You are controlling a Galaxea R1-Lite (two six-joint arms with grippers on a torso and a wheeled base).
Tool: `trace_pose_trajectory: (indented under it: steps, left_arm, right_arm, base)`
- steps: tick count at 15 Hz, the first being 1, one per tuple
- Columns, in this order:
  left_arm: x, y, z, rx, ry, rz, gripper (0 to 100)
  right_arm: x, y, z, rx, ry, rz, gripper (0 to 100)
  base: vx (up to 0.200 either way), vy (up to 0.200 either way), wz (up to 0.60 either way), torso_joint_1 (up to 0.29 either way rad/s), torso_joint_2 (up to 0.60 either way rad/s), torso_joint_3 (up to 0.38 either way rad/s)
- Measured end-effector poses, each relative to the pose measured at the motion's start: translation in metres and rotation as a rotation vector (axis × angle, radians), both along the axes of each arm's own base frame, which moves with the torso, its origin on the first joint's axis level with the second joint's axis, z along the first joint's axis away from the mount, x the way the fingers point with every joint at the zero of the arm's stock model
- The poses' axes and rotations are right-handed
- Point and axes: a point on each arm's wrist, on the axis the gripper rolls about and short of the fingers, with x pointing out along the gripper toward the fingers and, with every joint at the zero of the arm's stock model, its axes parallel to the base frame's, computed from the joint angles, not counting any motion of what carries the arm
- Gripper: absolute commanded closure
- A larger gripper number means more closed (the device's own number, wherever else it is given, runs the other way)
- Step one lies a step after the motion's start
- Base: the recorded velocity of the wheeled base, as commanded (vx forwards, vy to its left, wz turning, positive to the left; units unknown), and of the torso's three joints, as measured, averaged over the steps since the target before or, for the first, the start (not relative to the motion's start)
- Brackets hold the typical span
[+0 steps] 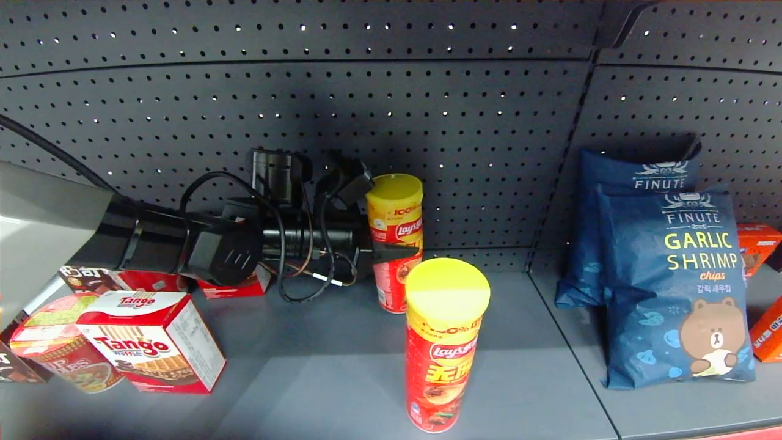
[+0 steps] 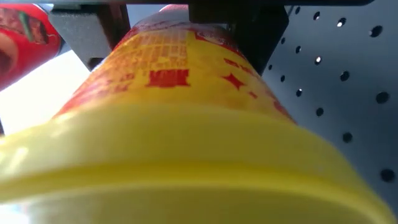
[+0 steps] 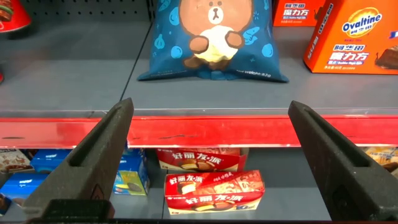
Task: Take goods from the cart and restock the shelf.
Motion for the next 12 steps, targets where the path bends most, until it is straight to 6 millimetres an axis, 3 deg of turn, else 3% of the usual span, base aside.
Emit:
trace_pose_trajectory:
  steps: [12]
  left_arm:
    - [0.013, -0.004, -0.015, 0.024, 0.022, 0.001, 100]
  right_arm:
    - [0.000, 0.000, 0.000, 0.000, 0.000, -0.001, 0]
  base:
    - [0.000, 0.000, 0.00, 0.000, 0.00, 0.000]
